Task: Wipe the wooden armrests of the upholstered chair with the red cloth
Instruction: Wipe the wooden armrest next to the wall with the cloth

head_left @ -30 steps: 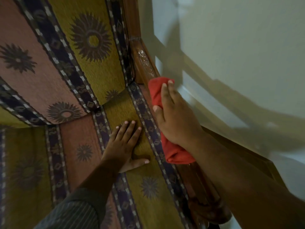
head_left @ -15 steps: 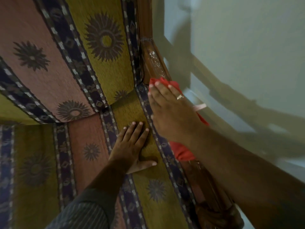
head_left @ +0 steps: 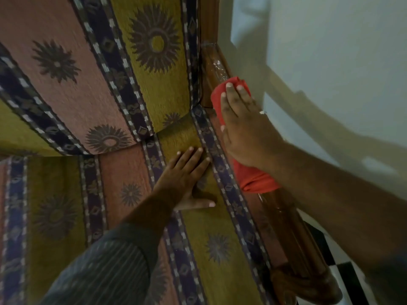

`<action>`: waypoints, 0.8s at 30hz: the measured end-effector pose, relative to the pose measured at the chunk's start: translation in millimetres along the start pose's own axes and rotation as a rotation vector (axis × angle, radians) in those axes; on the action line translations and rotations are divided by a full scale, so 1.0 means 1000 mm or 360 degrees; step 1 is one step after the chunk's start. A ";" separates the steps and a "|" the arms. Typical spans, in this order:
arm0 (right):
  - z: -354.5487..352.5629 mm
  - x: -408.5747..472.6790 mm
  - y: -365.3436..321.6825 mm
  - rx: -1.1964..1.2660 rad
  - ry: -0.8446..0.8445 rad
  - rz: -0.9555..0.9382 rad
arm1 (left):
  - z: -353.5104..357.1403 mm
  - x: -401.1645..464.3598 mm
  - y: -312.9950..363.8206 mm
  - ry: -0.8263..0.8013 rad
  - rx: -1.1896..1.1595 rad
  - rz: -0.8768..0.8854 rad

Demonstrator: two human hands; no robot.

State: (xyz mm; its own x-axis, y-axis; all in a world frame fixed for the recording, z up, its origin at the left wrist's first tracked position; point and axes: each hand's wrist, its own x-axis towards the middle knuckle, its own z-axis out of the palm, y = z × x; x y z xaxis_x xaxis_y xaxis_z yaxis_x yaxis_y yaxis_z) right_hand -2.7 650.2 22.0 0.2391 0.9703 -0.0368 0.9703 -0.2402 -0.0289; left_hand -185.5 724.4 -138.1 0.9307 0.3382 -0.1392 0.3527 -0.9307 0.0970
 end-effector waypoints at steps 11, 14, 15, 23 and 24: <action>0.001 0.039 -0.002 0.0185 0.0134 0.0255 | -0.001 0.025 -0.030 0.0102 -0.0046 -0.0175; 0.002 0.038 -0.002 0.0176 0.0158 0.0222 | -0.002 0.025 -0.030 0.0133 -0.0079 -0.0265; 0.002 0.041 0.001 0.0158 0.0149 0.0165 | -0.001 0.025 -0.031 0.0136 -0.0077 -0.0263; -0.005 0.081 0.014 0.0275 0.0102 0.0090 | -0.003 0.023 -0.030 0.0091 -0.0092 -0.0203; -0.005 0.080 0.011 0.0290 0.0112 0.0154 | -0.004 0.023 -0.030 0.0083 -0.0101 -0.0203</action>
State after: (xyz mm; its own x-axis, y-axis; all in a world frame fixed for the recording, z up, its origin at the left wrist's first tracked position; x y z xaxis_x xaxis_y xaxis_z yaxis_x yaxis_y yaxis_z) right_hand 27.0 725.7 23.3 0.3391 0.9405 0.0214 0.9214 -0.3274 -0.2091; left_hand -174.8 760.7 -140.0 0.8811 0.4615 -0.1032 0.4723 -0.8696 0.1440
